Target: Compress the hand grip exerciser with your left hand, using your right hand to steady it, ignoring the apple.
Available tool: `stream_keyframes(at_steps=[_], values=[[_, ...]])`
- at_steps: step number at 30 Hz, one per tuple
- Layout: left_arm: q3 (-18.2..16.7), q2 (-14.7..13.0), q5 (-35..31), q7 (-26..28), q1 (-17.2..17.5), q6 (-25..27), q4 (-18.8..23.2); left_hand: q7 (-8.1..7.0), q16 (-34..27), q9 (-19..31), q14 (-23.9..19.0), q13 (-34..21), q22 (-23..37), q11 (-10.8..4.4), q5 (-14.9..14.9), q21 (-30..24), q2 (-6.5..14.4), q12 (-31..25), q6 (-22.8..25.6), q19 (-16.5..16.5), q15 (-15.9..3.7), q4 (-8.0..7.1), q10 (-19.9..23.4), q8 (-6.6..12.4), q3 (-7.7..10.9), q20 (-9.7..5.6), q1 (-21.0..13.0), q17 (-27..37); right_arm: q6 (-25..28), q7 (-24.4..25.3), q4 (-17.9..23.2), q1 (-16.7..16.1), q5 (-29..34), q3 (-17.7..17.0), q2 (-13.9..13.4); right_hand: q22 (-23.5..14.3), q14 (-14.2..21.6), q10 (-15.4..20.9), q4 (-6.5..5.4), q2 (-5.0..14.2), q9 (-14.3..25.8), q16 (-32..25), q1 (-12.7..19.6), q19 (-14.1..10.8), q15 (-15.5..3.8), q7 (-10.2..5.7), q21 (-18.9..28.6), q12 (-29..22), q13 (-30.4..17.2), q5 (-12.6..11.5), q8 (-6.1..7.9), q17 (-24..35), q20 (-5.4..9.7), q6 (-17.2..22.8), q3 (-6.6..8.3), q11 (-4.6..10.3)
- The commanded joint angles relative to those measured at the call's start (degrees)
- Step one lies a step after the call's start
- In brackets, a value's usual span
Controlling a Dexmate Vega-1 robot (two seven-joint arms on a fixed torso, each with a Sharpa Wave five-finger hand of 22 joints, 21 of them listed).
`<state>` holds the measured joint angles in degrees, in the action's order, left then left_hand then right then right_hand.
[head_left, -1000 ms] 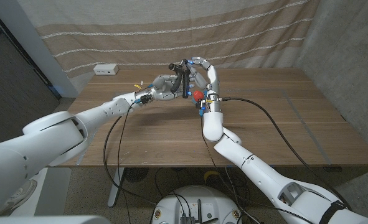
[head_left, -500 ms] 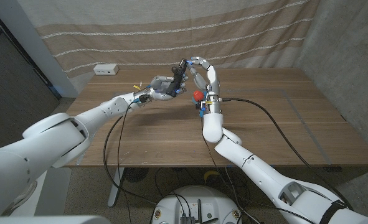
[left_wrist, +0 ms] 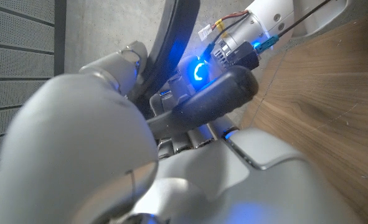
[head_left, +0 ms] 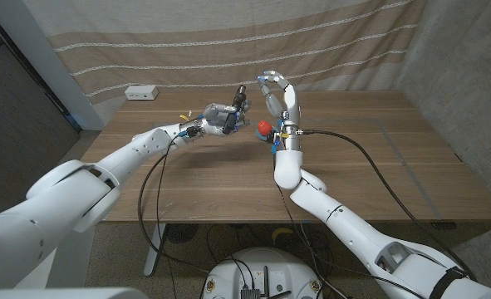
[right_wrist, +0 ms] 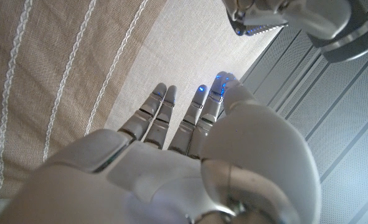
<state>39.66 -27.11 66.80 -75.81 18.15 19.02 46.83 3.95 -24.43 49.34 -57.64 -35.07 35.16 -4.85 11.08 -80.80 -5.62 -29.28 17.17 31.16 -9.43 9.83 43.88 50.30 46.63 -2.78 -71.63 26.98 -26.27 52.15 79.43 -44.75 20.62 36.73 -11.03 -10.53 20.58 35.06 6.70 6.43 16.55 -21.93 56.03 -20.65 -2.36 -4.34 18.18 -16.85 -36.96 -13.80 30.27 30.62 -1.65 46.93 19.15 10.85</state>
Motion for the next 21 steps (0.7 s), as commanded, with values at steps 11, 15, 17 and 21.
stream_keyframes(at_steps=[11, 15, 17, 21], values=[[-16.91, 5.44, -0.64, 5.33, 8.03, 5.07, 4.09, 1.46, -3.68, -9.52, -12.11, -8.83, -19.38, 0.69, -1.26, 11.20, 16.97, -5.85, 4.42, 21.43, -2.79, -3.35, -4.92, -3.17, 2.90, -10.29, -9.74, 2.31, -1.84, 5.85, 2.29, -2.10, 0.93, -4.09, -0.72, -0.33, -0.55, -0.33, -0.58, -0.38, -0.79, -0.86, -3.41, 0.00, -8.78, 0.15, -0.64, 0.78, -0.44, -0.23, -0.96, 1.51, -0.55, -1.08, -1.38, -0.28], [-18.72, 5.11, -0.32, 8.95, 10.16, 4.31, 7.49, 0.11, -9.70, -13.29, -16.86, -5.04, -15.42, -3.71, -0.19, 5.10, 16.02, -4.88, 5.70, 22.81, -3.06, -3.66, 2.08, -5.48, -2.80, -9.99, -4.30, 10.22, -1.99, 6.19, 2.22, -2.19, 1.10, -4.35, -0.72, -0.34, -0.71, -0.01, -0.51, -0.19, -1.00, -1.07, -3.80, 0.02, -8.92, 0.09, -0.69, 0.72, -0.52, -0.28, -1.05, 1.84, -0.47, -1.06, -1.54, -0.27], [-20.01, 5.27, 0.75, 11.35, 11.60, 4.28, 9.24, -0.98, -14.26, -15.47, -19.42, -7.47, -10.81, -5.70, 0.95, -0.16, 16.07, -6.81, 8.05, 22.18, -2.92, -5.34, 7.62, -6.24, -4.75, -9.80, 0.65, 16.65, -2.11, 6.49, 2.16, -2.22, 1.18, -4.51, -0.70, -0.34, -0.75, -0.06, -0.49, -0.10, -1.07, -1.16, -3.94, 0.09, -8.96, 0.03, -0.73, 0.77, -0.55, -0.29, -1.08, 1.97, -0.44, -1.06, -1.60, -0.23], [-21.30, 5.44, 1.95, 14.09, 13.00, 4.54, 10.89, -2.46, -18.46, -17.38, -18.57, -12.65, -6.62, -6.43, 2.87, -3.47, 15.84, -9.72, 9.49, 20.58, -2.63, -8.65, 12.45, -7.22, -4.09, -9.76, 6.74, 24.53, -2.09, 6.69, 2.29, -2.28, 1.20, -4.87, -0.79, -0.35, -0.85, -0.19, -0.40, -0.03, -1.19, -1.26, -4.10, 0.11, -9.05, -0.01, -0.76, 0.87, -0.60, -0.30, -1.11, 2.15, -0.41, -0.99, -1.68, -0.17]])
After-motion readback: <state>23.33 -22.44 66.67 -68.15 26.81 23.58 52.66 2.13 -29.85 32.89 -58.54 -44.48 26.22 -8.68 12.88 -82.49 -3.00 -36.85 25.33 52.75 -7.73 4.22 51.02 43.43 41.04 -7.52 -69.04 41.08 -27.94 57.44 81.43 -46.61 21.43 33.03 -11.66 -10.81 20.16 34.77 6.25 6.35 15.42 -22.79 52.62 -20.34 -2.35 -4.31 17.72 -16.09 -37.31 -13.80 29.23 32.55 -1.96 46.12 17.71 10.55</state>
